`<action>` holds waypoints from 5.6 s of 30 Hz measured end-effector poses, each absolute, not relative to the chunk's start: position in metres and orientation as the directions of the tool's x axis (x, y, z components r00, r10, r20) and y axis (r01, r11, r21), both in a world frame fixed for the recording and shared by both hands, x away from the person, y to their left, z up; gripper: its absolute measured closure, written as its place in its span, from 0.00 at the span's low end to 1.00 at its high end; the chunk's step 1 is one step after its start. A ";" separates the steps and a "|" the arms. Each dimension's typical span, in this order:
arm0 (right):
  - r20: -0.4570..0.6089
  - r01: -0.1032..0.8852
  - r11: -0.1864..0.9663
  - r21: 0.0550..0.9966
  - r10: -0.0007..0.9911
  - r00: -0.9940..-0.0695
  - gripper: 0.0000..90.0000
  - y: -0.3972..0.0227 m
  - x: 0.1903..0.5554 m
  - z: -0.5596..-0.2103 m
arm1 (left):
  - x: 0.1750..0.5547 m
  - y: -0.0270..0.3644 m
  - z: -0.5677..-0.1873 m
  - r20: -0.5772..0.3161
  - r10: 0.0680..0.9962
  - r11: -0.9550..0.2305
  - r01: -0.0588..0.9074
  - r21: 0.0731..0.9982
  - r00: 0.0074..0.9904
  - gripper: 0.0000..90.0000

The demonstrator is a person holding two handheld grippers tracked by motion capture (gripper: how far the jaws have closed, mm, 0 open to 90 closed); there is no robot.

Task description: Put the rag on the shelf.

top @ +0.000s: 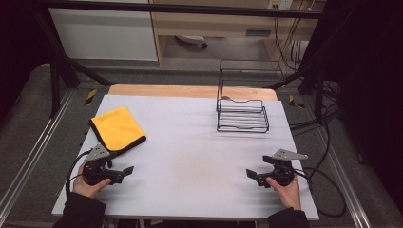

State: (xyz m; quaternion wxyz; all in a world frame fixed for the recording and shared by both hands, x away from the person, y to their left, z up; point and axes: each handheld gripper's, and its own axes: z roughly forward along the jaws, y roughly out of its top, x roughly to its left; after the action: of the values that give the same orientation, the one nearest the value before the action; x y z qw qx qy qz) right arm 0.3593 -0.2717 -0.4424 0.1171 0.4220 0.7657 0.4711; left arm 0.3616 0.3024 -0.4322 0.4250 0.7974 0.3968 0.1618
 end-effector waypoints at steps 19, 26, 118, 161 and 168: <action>0.207 0.537 0.206 0.818 0.765 -0.610 0.01 -0.271 0.359 -0.443 | 0.367 0.297 -0.426 -0.073 0.779 -0.323 0.499 0.804 0.622 0.09; 0.201 0.536 0.211 0.818 0.767 -0.610 0.01 -0.271 0.359 -0.443 | 0.377 0.293 -0.416 -0.048 0.795 -0.334 0.502 0.798 0.605 0.10; 0.206 0.549 0.239 0.801 0.751 -0.627 0.02 -0.266 0.361 -0.445 | 0.413 0.251 -0.409 -0.056 0.830 -0.328 0.566 0.757 0.556 0.91; 0.200 0.546 0.249 0.800 0.748 -0.633 0.02 -0.265 0.361 -0.446 | 0.361 0.111 -0.420 -0.053 0.680 -0.456 0.479 0.751 0.731 0.91; 0.197 0.546 0.252 0.799 0.747 -0.635 0.02 -0.265 0.362 -0.447 | 0.350 0.091 -0.424 -0.048 0.648 -0.481 0.457 0.748 0.760 0.91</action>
State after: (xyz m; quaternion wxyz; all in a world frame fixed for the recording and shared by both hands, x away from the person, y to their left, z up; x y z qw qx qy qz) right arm 0.3616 -0.2646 -0.4470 0.1117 0.4126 0.7834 0.4512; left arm 0.3499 0.0907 -0.4236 0.3929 0.8519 0.3243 0.1215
